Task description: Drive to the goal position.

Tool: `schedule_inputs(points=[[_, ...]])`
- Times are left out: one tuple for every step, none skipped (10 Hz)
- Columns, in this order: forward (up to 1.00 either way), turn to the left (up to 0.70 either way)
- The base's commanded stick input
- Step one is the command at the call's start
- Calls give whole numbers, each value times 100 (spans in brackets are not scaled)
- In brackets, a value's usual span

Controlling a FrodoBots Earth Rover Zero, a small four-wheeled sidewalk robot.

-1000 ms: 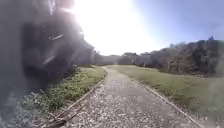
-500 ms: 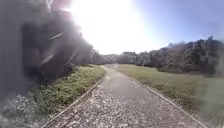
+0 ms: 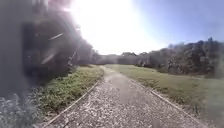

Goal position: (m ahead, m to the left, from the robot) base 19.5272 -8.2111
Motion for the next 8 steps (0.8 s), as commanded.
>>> schedule_inputs(points=[[50, 0], [50, 0], [50, 0], [50, 0], [50, 0], [50, 0], [50, 0], [50, 0]])
